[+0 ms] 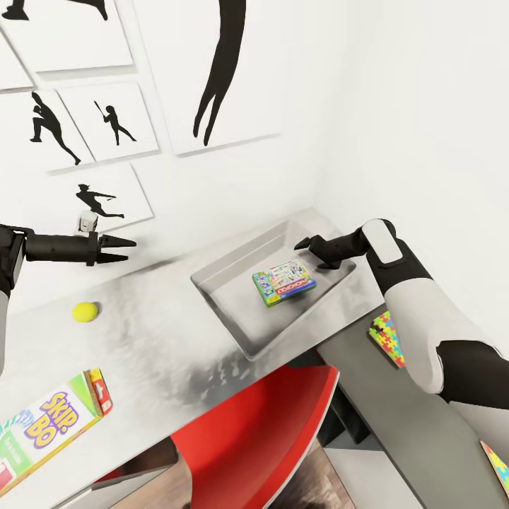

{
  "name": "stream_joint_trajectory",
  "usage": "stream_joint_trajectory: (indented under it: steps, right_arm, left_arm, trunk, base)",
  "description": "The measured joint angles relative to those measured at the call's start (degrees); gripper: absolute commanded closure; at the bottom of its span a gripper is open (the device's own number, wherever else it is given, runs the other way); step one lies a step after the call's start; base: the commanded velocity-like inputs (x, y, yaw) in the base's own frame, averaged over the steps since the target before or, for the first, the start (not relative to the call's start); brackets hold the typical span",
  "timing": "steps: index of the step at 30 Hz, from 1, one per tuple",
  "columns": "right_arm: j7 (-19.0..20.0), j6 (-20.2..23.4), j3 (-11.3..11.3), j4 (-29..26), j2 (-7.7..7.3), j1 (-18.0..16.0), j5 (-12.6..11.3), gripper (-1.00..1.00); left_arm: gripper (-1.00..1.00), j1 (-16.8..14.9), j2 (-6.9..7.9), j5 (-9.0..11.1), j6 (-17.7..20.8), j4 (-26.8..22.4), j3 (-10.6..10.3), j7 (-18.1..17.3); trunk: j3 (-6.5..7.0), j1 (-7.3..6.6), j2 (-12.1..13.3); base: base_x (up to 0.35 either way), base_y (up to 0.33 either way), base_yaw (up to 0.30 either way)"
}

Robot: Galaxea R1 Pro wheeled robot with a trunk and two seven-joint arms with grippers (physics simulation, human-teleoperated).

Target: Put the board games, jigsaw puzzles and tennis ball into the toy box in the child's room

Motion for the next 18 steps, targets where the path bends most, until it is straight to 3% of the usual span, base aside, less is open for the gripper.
stream_joint_trajectory:
  steps: [18]
  right_arm:
    - [0.02,0.00,0.00,0.00,0.01,0.05,0.01,-1.00]
  left_arm:
    - [-1.00,0.00,-0.02,0.01,0.00,0.00,0.00,0.00]
  trunk:
    - [1.04,0.00,-0.01]
  base:
    - [0.000,0.000,0.000]
